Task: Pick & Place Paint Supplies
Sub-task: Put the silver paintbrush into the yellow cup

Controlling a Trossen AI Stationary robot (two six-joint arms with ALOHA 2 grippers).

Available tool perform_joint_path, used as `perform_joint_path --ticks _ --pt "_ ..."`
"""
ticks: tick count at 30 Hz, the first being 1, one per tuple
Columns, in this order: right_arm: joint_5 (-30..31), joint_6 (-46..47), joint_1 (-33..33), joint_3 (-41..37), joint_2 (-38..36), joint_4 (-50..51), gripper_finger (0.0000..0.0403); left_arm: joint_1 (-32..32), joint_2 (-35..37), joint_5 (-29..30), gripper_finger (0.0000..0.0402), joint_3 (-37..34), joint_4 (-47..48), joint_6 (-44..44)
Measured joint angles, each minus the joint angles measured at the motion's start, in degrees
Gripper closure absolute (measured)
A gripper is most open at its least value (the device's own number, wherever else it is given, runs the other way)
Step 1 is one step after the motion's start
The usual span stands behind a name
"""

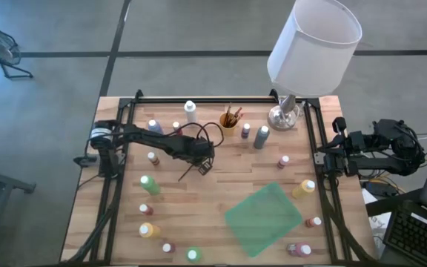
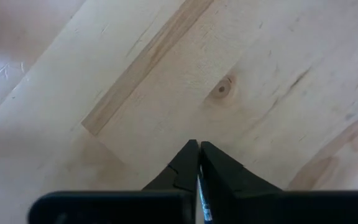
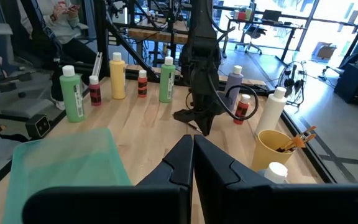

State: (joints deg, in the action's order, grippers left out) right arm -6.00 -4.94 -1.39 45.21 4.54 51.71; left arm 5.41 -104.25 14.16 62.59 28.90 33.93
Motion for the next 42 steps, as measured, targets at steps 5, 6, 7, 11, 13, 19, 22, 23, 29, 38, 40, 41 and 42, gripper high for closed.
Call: perform_joint_path --ticks 5,6,7,11,13,19,22,23,29,38,40,41,42 --pt "0.0 0.0 0.0 0.0 0.0 0.0 0.0394 0.0 0.0 0.3 0.0395 0.0 -0.4 -0.8" --pt "0.0 0.0 0.0 0.0 0.0 0.0 0.0394 0.0 0.0 0.3 0.0395 0.0 -0.6 -0.8" --pt "0.0 0.0 0.0 0.0 0.0 0.0 0.0394 0.0 0.0 0.4 0.0395 -0.1 -1.0 -0.8" --pt "0.0 0.0 0.0 0.0 0.0 0.0 0.0394 0.1 -0.1 0.8 0.0398 -0.1 -2.8 -0.9" --pt "0.0 0.0 0.0 0.0 0.0 0.0 0.0394 0.1 -0.1 0.7 0.0397 0.0 -3.8 -1.8" --pt "0.0 0.0 0.0 0.0 0.0 0.0 0.0394 0.1 -0.1 0.2 0.0399 2.3 -4.4 -5.5" --pt "0.0 0.0 0.0 0.0 0.0 0.0 0.0394 0.0 -0.1 -0.6 0.0399 4.1 -4.4 -7.6" --pt "0.0 0.0 0.0 0.0 0.0 0.0 0.0394 0.0 -0.1 -1.2 0.0399 4.8 -4.5 -8.5" --pt "0.0 0.0 0.0 0.0 0.0 0.0 0.0394 0.0 0.0 -1.7 0.04 8.1 -6.0 -13.9" --pt "0.0 0.0 0.0 0.0 0.0 0.0 0.0394 0.1 0.1 -1.7 0.04 12.9 -9.5 -20.1" --pt "0.0 0.0 0.0 0.0 0.0 0.0 0.0394 0.1 0.2 -1.7 0.0401 13.9 -9.4 -21.2" --pt "0.0 0.0 0.0 0.0 0.0 0.0 0.0394 0.1 0.2 -1.7 0.0401 14.4 -9.4 -21.7" --pt "0.0 0.0 0.0 0.0 0.0 0.0 0.0394 0.1 0.2 -1.7 0.0401 15.0 -9.4 -22.1"
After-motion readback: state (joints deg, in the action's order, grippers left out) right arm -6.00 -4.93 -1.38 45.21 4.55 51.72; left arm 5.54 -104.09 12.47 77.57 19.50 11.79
